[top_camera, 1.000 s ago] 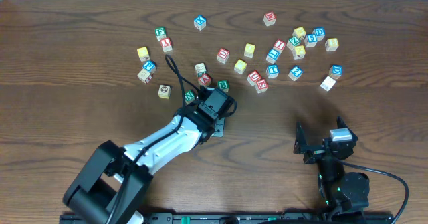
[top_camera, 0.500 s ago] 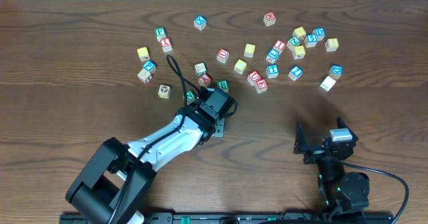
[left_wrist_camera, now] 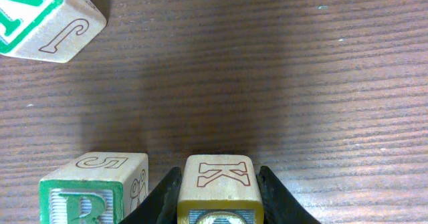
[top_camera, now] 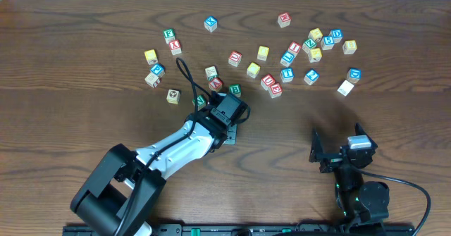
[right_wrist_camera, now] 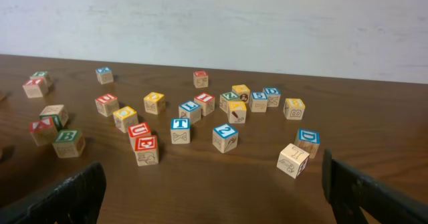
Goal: Spell out ROBOT
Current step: 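Lower the yellow-faced block onto the table right of the R block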
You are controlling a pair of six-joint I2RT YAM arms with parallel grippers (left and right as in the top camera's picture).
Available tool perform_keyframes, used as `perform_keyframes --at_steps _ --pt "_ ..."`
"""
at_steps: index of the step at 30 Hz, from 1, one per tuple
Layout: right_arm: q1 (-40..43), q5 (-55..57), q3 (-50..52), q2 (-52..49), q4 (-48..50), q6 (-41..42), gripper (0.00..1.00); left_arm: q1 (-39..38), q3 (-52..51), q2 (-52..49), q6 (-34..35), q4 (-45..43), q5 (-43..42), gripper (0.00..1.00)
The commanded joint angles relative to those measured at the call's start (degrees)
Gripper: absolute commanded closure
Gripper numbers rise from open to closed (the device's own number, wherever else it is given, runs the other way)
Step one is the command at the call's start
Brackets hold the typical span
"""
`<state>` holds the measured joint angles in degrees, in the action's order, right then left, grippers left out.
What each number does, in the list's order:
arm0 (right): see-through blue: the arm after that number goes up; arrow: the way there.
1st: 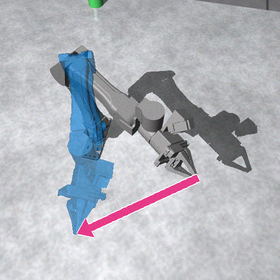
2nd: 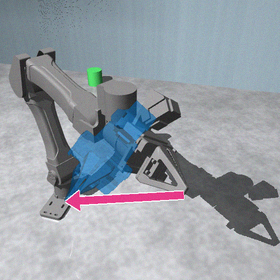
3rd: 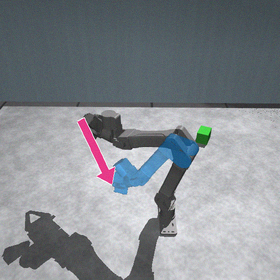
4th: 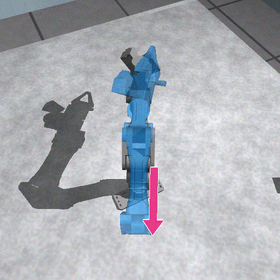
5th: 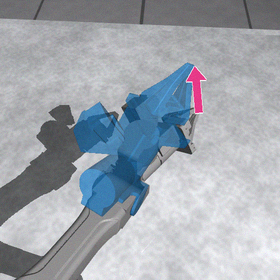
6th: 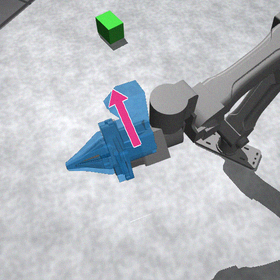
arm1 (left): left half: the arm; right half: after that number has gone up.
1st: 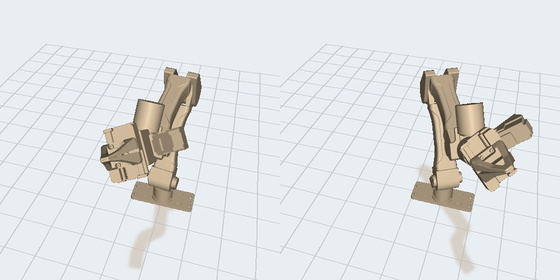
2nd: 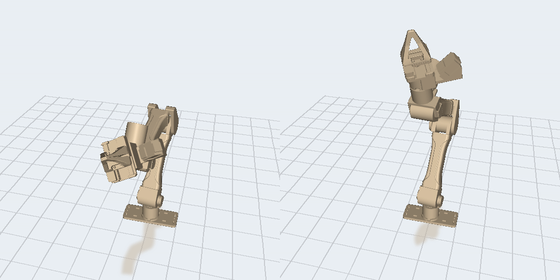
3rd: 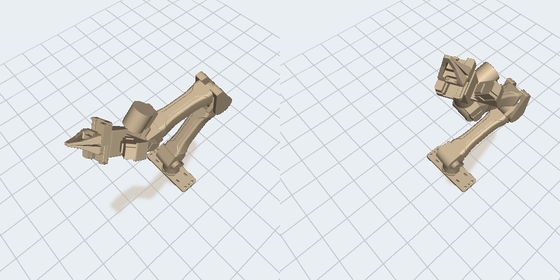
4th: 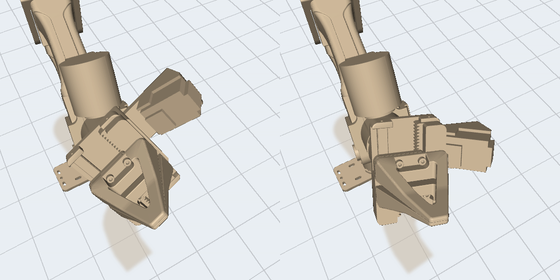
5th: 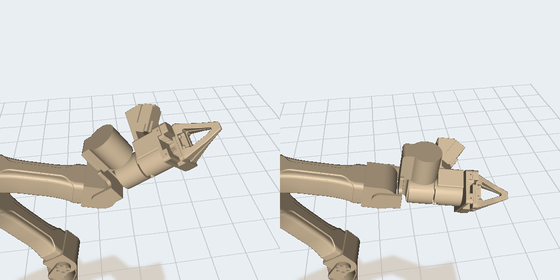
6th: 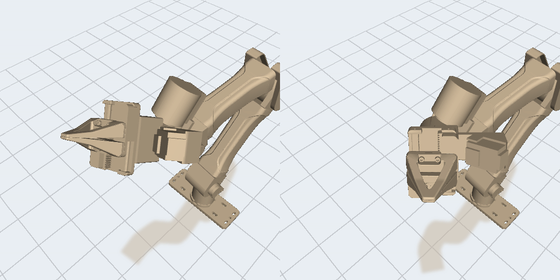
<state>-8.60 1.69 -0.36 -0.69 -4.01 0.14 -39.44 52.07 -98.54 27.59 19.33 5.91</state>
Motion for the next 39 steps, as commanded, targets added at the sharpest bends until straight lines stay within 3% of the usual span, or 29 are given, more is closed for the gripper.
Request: perform_keyframes --at_steps 1,8,13,16,31,34,39 --pt "0.39 -0.15 0.04 0.31 -0.26 -0.63 0.01 0.09 -0.63 -1.49 -0.31 -0.26 -0.09 0.92" --pt "0.39 -0.15 0.04 0.31 -0.26 -0.63 0.01 0.09 -0.63 -1.55 -0.33 -0.59 -0.11 0.92" --pt "0.39 -0.15 0.04 0.31 -0.26 -0.63 0.01 0.09 -0.63 -1.55 -0.33 -0.59 -0.13 0.74" --pt "0.39 -0.15 0.04 0.31 -0.26 -0.63 0.01 0.09 -0.63 -1.55 -0.33 -0.59 -0.15 0.58" --pt "0.37 -0.15 0.04 0.31 -0.26 -0.63 0.01 0.09 0.17 -1.53 -0.35 -0.42 -0.15 0.55" --pt "0.37 -0.15 0.04 0.31 -0.26 -0.63 0.01 0.09 0.9 -1.36 -0.57 -0.33 -0.15 0.45" --pt "0.37 -0.15 0.04 0.31 -0.26 -0.63 0.01 0.09 1.57 -0.31 -1.01 -0.17 -0.13 0.42"
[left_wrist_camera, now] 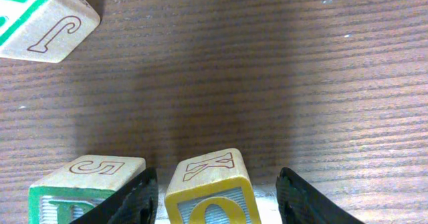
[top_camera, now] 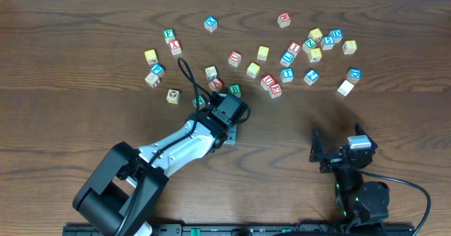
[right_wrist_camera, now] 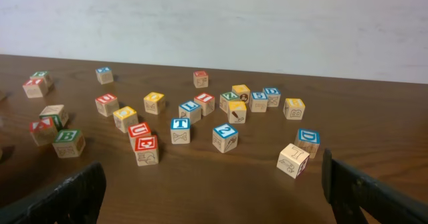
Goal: Spell out ROBOT
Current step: 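Lower the yellow-faced block onto the table right of the R block, then open the left gripper and raise it off the yellow-faced block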
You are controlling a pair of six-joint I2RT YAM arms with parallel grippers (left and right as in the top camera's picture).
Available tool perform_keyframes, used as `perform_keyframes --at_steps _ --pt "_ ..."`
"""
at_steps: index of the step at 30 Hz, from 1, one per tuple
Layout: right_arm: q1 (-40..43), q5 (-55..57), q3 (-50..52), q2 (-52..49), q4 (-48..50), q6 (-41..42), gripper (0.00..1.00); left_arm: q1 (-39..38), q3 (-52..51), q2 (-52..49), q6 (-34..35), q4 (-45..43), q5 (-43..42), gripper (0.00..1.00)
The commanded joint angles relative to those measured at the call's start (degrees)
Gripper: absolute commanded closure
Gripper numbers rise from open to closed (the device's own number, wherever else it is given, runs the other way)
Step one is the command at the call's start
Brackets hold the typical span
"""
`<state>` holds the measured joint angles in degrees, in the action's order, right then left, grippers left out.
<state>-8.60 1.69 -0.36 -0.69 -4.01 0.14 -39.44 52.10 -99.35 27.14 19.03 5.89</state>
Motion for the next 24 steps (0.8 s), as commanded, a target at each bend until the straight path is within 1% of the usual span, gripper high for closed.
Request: perform_keyframes --at_steps 1,22,24 --pt "0.37 -0.15 0.04 0.31 -0.26 -0.63 0.01 0.09 1.55 0.74 -0.74 0.11 -0.11 0.42" --pt "0.37 -0.15 0.04 0.31 -0.26 -0.63 0.01 0.15 2.25 8.59 -4.35 -0.22 0.0 0.41" --pt "0.37 -0.15 0.04 0.31 -0.26 -0.63 0.01 0.13 2.27 9.31 -5.46 -0.81 -0.13 0.41"
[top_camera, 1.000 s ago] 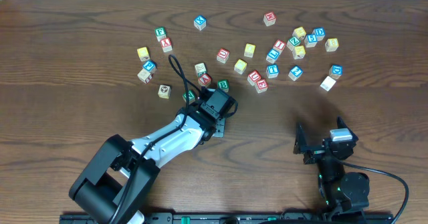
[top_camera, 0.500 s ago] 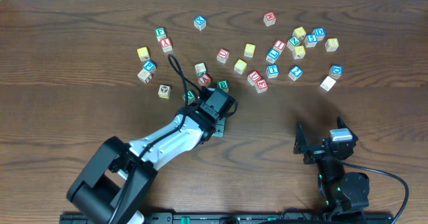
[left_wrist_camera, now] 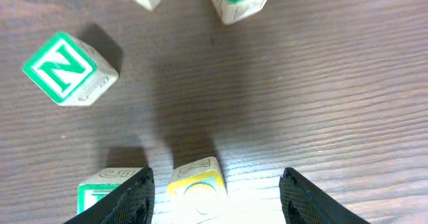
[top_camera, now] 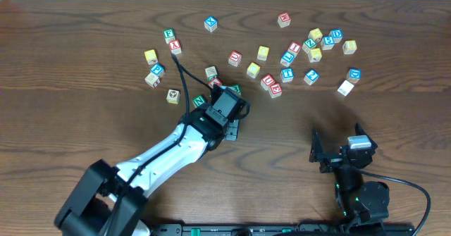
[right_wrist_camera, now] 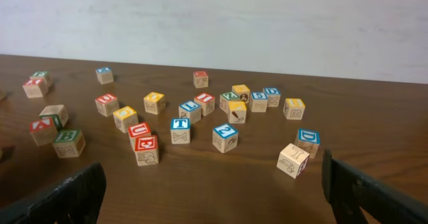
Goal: Spell out ROBOT
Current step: 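Open the left gripper and raise it off the yellow-faced block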
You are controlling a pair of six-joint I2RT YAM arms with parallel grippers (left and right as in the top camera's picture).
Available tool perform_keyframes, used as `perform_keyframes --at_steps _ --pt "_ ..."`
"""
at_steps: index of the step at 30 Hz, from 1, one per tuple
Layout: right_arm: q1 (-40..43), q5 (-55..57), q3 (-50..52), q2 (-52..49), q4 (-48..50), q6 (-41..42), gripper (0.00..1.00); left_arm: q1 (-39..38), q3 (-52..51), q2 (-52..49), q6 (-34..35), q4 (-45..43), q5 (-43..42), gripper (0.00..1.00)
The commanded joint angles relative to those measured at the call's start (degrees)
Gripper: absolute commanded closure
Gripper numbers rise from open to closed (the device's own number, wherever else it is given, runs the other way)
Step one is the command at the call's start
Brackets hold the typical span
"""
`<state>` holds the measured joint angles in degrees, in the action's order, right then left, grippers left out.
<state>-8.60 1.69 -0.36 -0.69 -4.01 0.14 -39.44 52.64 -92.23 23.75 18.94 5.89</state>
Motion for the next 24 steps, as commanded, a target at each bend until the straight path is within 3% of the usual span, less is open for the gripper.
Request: perform_keyframes --at_steps 1,5,13,24 --pt "0.37 -0.15 0.04 0.31 -0.26 -0.63 0.01 0.13 1.73 2.4 -3.04 -0.94 -0.59 0.41" --pt "0.37 -0.15 0.04 0.31 -0.26 -0.63 0.01 0.13 1.7 2.51 -5.99 -0.79 -5.92 0.52" --pt "0.37 -0.15 0.04 0.31 -0.26 -0.63 0.01 0.07 1.57 2.32 -7.43 1.09 -11.54 0.87" --pt "0.37 -0.15 0.04 0.31 -0.26 -0.63 0.01 -1.73 0.28 0.11 -10.25 0.17 -10.8 0.9"
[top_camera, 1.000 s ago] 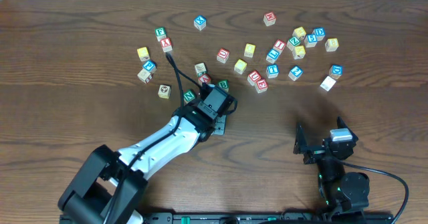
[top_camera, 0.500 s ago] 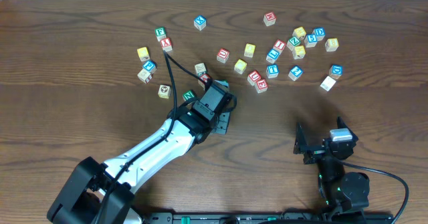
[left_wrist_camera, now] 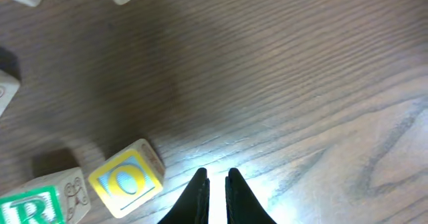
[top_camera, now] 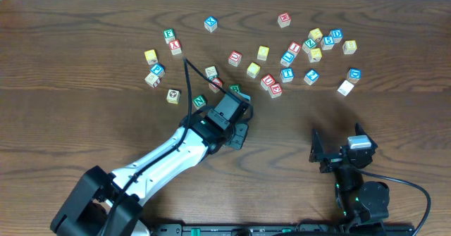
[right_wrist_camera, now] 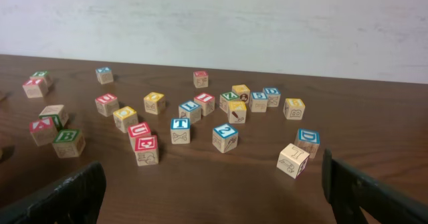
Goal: Spell out ROBOT
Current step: 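Open the left gripper and raise it off the yellow-faced block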
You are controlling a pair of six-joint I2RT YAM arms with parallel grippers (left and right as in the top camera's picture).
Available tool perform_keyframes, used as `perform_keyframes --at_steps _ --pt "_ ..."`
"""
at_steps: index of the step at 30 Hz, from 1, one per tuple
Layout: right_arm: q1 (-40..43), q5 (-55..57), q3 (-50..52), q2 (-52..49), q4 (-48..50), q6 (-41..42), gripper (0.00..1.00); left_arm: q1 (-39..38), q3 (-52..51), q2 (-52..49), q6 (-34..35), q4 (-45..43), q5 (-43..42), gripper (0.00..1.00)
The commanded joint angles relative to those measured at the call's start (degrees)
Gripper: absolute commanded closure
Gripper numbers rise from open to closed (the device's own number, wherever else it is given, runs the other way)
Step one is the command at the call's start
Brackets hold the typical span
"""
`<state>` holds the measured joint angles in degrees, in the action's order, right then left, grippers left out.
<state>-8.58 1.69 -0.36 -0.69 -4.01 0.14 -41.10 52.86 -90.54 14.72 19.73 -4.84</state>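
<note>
A yellow O block [left_wrist_camera: 126,182] stands on the wooden table right next to a green R block [left_wrist_camera: 33,207], seen in the left wrist view at the lower left. My left gripper [left_wrist_camera: 215,178] is shut on nothing, just right of the O block and above the table; overhead it [top_camera: 238,133] hangs below the block cluster, and the arm hides R and O there. A green B block [right_wrist_camera: 69,142] and a blue T block [right_wrist_camera: 180,130] lie among the loose blocks. My right gripper [right_wrist_camera: 214,200] is open and empty, low at the front right.
Several loose letter blocks [top_camera: 289,56] are scattered across the far half of the table [top_camera: 84,123]. A green N block [top_camera: 199,101] lies just left of the left wrist. A pale block [right_wrist_camera: 293,160] sits nearest the right gripper.
My left gripper was open, straddling the O block from above. Now it is shut and has moved to the right of that block. The right arm has not moved.
My left gripper was shut on the O block, set on the table beside the R block. Then its jaws stood open with the block free between them. Then it was higher, still open. Now it is shut to the right of O.
</note>
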Motion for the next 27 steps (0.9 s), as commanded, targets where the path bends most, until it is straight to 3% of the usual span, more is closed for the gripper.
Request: perform_keyframes --at_steps 1,19,27 --pt "0.35 -0.15 0.04 0.31 -0.26 -0.63 0.01 -0.07 0.07 -2.36 -1.25 -0.83 -0.07 0.9" --pt "0.35 -0.15 0.04 0.31 -0.26 -0.63 0.01 -0.07 0.07 -9.33 -1.6 -2.32 1.77 0.92" --pt "0.35 -0.15 0.04 0.31 -0.26 -0.63 0.01 -0.07 0.07 -9.33 2.12 -3.41 7.72 0.92"
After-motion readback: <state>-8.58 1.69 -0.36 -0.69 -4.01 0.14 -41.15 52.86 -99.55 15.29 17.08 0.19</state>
